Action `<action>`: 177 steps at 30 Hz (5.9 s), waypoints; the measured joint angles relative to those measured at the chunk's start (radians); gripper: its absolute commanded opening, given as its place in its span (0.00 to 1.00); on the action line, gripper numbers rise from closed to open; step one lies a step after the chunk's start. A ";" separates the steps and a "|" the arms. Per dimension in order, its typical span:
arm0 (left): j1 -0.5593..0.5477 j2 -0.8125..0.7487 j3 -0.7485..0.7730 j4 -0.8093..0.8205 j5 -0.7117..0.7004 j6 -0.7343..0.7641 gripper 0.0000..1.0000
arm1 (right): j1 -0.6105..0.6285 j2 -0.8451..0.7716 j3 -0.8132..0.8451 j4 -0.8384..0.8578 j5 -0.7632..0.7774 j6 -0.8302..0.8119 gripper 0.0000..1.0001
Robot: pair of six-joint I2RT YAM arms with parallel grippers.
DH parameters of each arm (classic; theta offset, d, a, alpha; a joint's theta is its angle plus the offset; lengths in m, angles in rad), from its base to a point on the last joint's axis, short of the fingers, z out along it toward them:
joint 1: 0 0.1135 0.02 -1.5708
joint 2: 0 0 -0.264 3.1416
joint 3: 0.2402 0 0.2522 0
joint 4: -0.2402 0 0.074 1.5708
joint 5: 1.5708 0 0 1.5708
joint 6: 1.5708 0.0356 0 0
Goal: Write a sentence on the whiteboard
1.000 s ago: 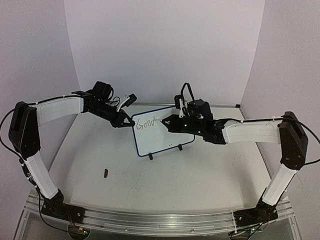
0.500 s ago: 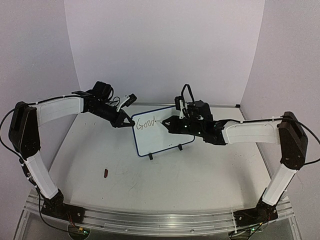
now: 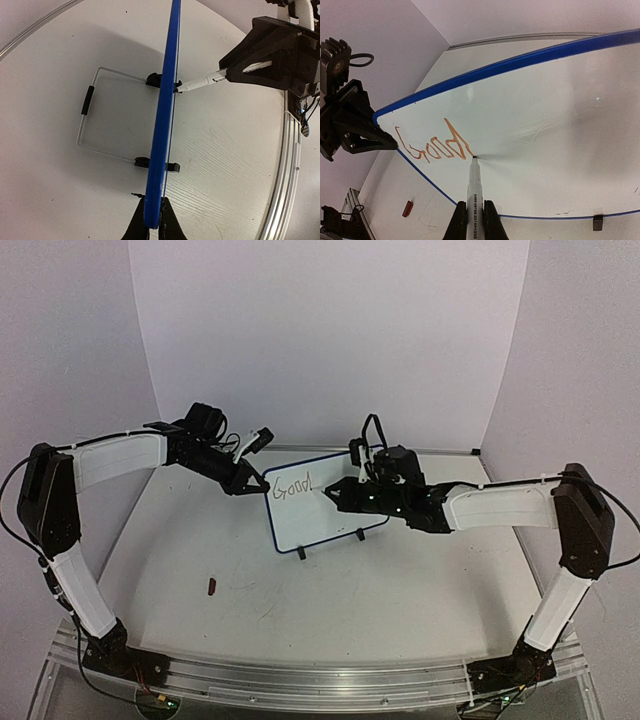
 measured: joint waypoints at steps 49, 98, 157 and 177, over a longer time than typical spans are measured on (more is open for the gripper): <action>-0.005 0.000 0.005 -0.015 -0.008 0.011 0.00 | -0.208 -0.308 -0.244 0.022 -0.301 -0.063 0.00; -0.007 0.000 0.006 -0.015 -0.009 0.018 0.00 | -0.133 -0.041 -0.057 0.060 -0.192 -0.035 0.00; -0.014 0.003 0.013 -0.018 -0.016 0.019 0.00 | -0.138 -0.068 -0.091 0.091 -0.170 -0.033 0.00; -0.014 0.003 0.013 -0.018 -0.016 0.018 0.00 | -0.137 -0.056 -0.125 0.101 -0.161 -0.010 0.00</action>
